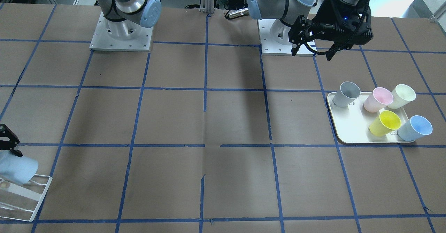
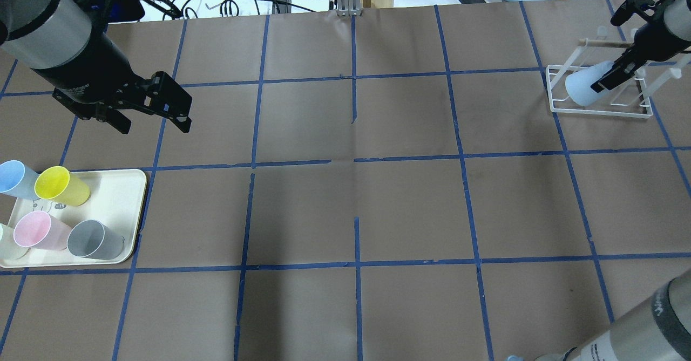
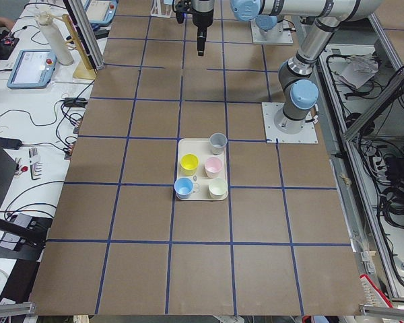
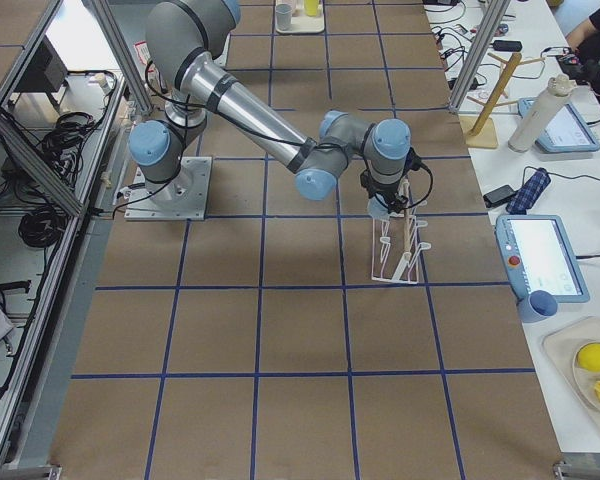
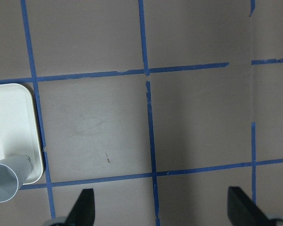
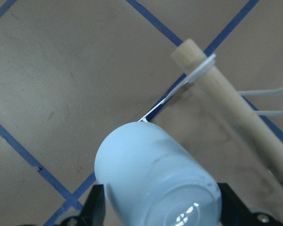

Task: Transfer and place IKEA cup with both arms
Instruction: 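Lift the cup off the rack with the right gripper toward the table center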

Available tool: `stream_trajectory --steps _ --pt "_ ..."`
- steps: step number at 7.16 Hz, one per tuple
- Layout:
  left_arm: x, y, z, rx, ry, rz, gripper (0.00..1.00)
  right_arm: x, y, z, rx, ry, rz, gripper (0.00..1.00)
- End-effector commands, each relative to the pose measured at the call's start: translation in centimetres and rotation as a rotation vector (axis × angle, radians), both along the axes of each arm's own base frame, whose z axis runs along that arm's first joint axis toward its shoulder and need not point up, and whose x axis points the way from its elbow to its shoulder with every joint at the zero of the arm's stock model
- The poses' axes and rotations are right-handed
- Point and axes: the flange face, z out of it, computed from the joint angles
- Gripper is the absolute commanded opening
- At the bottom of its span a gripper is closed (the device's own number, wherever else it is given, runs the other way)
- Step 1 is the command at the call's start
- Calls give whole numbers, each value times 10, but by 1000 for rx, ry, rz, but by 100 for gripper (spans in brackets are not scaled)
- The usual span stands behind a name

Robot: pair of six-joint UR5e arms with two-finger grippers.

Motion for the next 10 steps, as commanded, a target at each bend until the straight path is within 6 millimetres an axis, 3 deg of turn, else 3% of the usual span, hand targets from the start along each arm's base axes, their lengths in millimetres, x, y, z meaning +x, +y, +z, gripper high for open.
stream_trajectory --steps 1,3,6,7,8,9,10 --pt "0 -1 -1 1 0 1 100 0 0 11 -15 10 3 36" --pt "0 -2 -2 3 0 0 100 7 14 59 -45 28 8 35" --pt "1 -5 4 -8 4 4 100 38 55 140 -71 42 8 34" --pt "1 -7 4 -8 4 10 100 53 69 149 -23 8 22 34" --pt "1 -8 3 -7 10 12 100 79 76 144 44 -80 46 34" --pt "-4 -14 0 -12 74 10 100 90 81 138 95 -180 41 34" --pt "4 -25 -4 -27 121 23 100 103 90 127 195 -320 -18 34"
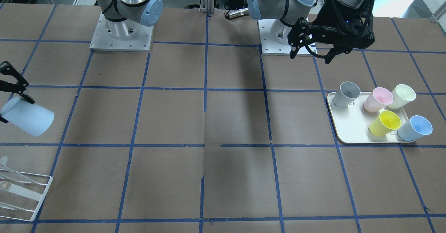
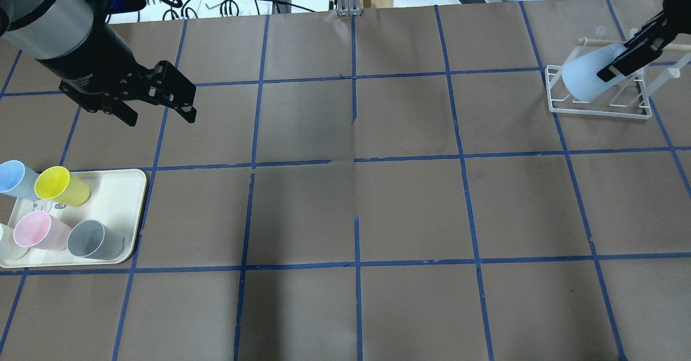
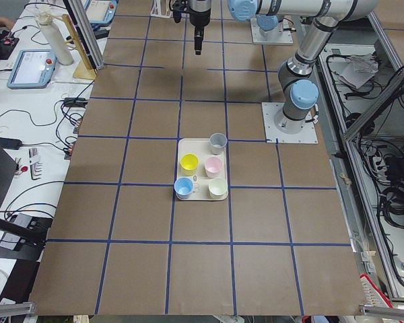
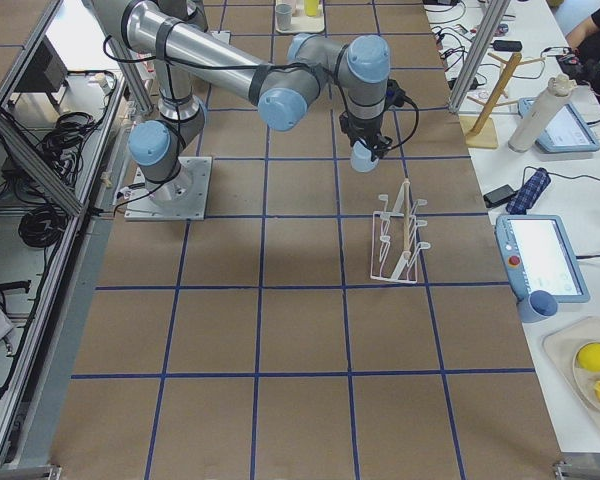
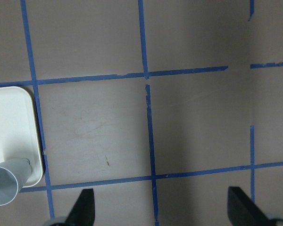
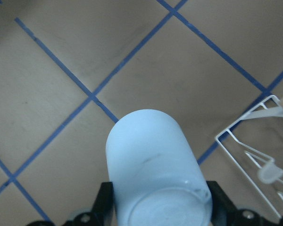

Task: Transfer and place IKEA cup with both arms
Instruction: 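Lift the cup off the rack with the right gripper toward the table center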

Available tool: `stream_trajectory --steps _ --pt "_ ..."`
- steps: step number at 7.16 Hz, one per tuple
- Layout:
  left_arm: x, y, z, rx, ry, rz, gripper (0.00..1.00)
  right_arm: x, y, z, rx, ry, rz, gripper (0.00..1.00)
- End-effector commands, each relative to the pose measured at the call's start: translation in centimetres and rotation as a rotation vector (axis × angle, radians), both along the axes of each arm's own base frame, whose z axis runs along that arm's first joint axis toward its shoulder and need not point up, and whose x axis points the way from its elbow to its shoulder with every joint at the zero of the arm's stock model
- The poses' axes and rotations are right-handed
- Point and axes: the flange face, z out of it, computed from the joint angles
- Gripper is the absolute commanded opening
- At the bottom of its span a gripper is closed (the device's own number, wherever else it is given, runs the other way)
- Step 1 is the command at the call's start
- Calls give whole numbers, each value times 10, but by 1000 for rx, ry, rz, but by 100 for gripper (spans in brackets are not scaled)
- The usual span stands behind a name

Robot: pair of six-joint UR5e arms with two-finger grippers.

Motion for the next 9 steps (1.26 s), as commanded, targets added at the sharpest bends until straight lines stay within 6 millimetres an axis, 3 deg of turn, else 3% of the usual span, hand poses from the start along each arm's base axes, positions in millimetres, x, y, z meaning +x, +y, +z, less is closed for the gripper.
stream_trajectory --steps 1,3,4,5,7,9 --pt "13 -15 -9 -19 177 37 100 27 18 -15 210 -242 -139 34" --pt "9 -21 -9 -49 353 25 100 47 27 -35 409 -458 -263 34" --pt "-1 -24 -7 -69 498 20 100 51 20 -58 497 -542 -290 34" --pt "-9 -28 -15 -75 649 24 100 61 24 -68 605 -670 -343 33" --pt "-26 -29 -34 -73 932 49 100 90 33 -60 750 -869 -465 33" --pt "-36 -28 -51 -86 1168 94 100 143 36 -41 829 -1039 -580 33"
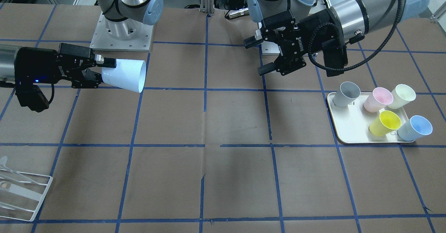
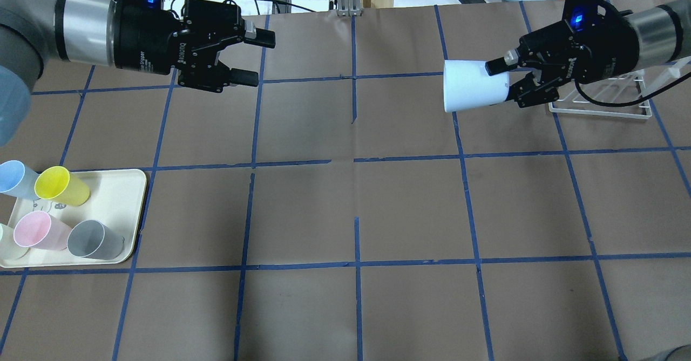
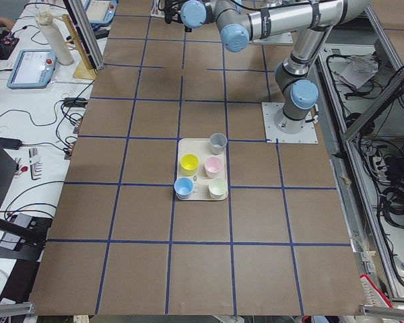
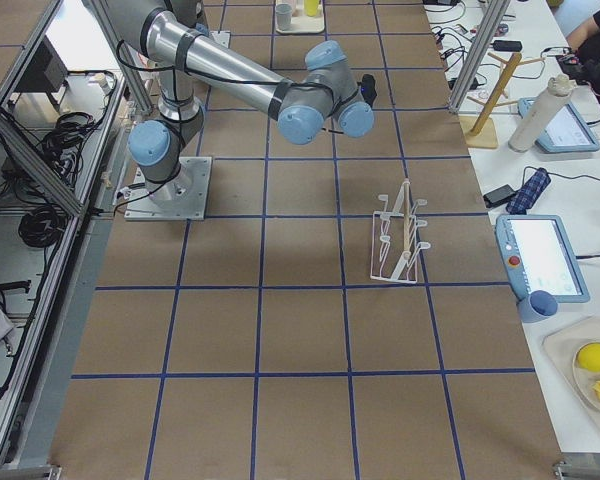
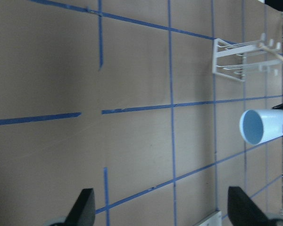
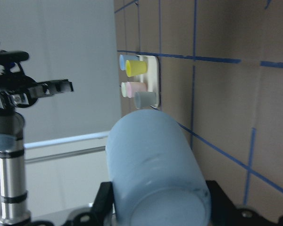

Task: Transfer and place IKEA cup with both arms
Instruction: 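Lift the cup off the rack with the right gripper toward the table center, then bring the left gripper to the cup and close on it while the right holds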

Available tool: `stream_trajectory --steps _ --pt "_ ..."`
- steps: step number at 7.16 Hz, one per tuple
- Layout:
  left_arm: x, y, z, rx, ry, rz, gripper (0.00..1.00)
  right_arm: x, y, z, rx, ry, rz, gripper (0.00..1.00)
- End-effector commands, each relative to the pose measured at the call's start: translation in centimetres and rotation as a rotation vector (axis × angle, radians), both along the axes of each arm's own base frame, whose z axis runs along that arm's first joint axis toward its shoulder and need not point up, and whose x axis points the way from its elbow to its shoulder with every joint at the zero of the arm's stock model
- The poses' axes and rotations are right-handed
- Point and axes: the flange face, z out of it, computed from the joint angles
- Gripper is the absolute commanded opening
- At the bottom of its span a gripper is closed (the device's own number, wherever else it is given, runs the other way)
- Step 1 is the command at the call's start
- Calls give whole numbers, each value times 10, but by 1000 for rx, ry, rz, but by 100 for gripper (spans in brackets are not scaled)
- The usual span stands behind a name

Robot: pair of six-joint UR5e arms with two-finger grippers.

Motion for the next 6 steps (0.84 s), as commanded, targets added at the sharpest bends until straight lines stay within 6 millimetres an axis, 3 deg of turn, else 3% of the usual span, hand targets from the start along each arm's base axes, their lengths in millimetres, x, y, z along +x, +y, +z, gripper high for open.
stream_trajectory --steps 1,4,6 --pt "-8 0 -13 -49 180 28 100 59 4 15 103 -114 -97 34" --pt "-15 -3 -9 -78 303 38 100 112 10 15 113 -133 -59 37" --pt "-20 -10 -7 -170 277 9 100 120 12 14 120 -133 -43 41"
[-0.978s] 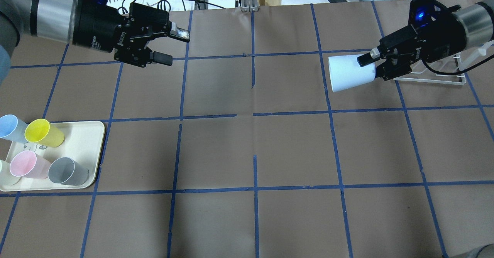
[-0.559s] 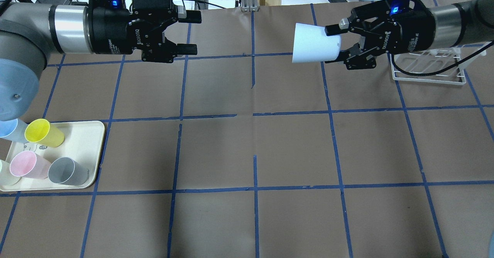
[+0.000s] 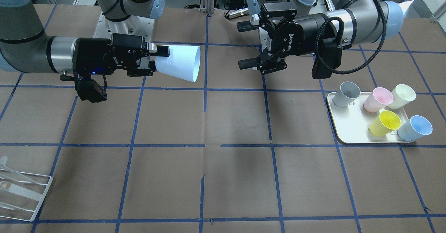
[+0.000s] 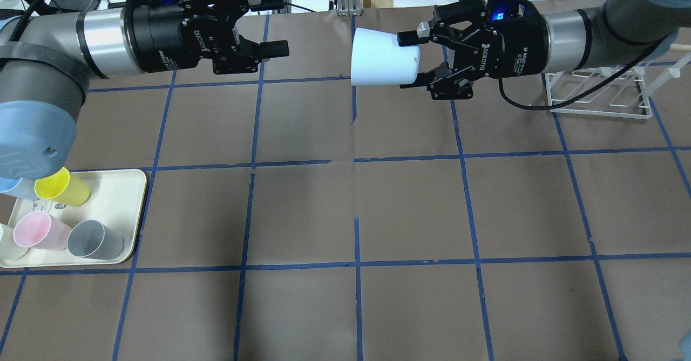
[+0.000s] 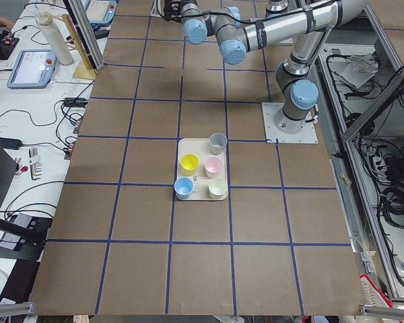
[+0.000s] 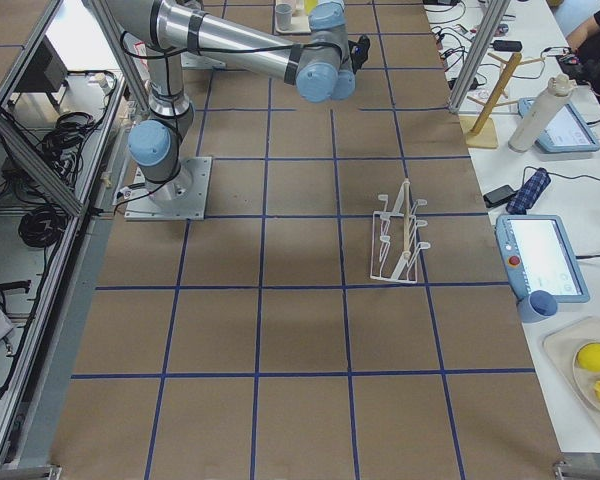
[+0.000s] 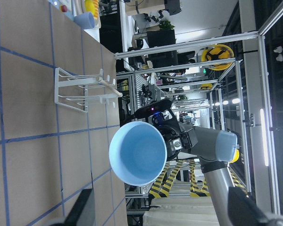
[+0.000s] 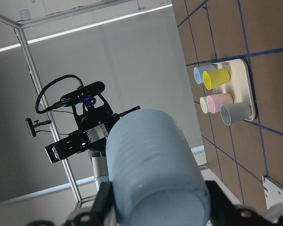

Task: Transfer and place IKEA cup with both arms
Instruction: 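Bring the left gripper to the cup and close on it while the right holds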

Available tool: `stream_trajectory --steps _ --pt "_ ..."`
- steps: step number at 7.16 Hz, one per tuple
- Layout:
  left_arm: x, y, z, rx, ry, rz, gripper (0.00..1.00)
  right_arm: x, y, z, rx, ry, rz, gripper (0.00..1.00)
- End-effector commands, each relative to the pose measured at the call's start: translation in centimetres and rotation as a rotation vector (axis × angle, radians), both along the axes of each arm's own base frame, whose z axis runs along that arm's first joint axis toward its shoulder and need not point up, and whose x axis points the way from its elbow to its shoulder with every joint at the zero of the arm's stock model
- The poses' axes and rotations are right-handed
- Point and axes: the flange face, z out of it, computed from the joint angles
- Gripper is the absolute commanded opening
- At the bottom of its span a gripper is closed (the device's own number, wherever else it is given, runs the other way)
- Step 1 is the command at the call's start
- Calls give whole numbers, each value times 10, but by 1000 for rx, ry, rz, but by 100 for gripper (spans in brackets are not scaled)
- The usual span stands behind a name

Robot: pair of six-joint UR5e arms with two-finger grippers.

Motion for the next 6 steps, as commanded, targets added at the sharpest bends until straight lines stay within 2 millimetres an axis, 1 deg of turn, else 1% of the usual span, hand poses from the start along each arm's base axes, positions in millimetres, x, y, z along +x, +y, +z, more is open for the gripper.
stream_trajectory --steps 1,2,3,4,5,6 --pt "-3 -9 -7 -46 -9 -9 100 19 3 -3 8 -3 30 41" --pt "-10 -11 -14 -33 3 -24 100 41 1 -1 2 -28 -18 41" --pt "-34 -5 -19 -21 -1 -73 100 56 1 0 -6 -39 -32 42" --pt "-45 -4 -23 -16 -3 -95 100 67 3 0 -10 -41 -20 42" --pt "-45 -2 -24 -15 -3 -95 100 73 3 0 -14 -48 -32 42" --pt "-45 -1 -21 -13 -4 -95 100 74 3 0 -12 -48 -31 42"
